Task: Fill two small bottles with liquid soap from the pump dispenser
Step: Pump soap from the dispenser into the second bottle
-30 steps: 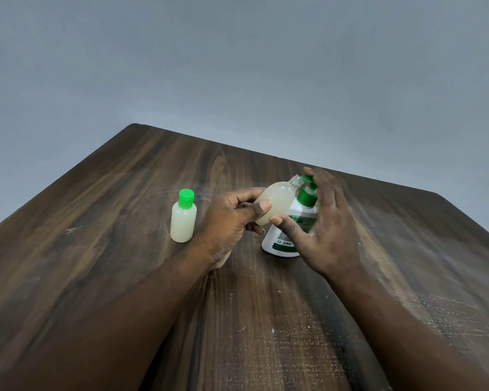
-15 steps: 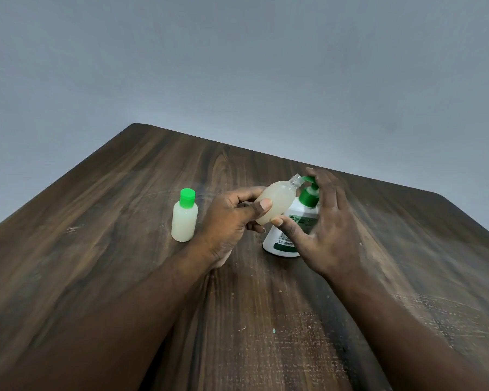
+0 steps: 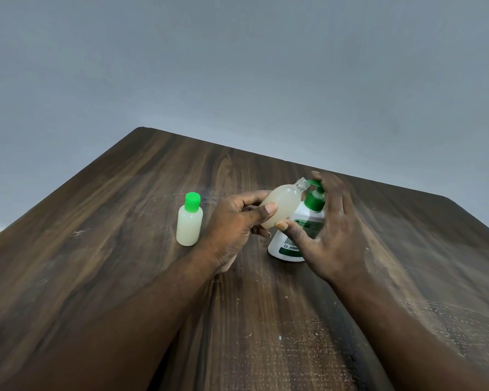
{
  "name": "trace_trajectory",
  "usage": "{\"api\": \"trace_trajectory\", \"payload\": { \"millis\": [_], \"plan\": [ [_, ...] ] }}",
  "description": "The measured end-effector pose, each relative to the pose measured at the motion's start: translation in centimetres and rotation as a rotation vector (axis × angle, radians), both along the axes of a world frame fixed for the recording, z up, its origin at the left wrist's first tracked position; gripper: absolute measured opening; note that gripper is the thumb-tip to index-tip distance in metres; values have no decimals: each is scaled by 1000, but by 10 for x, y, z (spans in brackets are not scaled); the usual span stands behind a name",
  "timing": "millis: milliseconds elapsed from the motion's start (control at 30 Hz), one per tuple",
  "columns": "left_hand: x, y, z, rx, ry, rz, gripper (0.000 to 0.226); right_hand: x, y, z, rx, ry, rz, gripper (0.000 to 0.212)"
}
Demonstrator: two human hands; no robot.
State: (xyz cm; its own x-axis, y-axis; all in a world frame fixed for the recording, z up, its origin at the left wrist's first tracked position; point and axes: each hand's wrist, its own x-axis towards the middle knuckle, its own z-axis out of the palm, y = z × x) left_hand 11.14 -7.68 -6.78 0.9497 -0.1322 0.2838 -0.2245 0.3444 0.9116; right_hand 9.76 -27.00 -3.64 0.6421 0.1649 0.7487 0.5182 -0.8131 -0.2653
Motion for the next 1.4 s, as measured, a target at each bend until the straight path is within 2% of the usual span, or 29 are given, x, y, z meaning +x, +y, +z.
{"api": "trace_trajectory", "payload": {
  "millis": [1400],
  "plan": [
    [3, -3, -4, -16, -7, -5, 30, -2, 3, -7, 47, -5, -11, 104]
  ]
}}
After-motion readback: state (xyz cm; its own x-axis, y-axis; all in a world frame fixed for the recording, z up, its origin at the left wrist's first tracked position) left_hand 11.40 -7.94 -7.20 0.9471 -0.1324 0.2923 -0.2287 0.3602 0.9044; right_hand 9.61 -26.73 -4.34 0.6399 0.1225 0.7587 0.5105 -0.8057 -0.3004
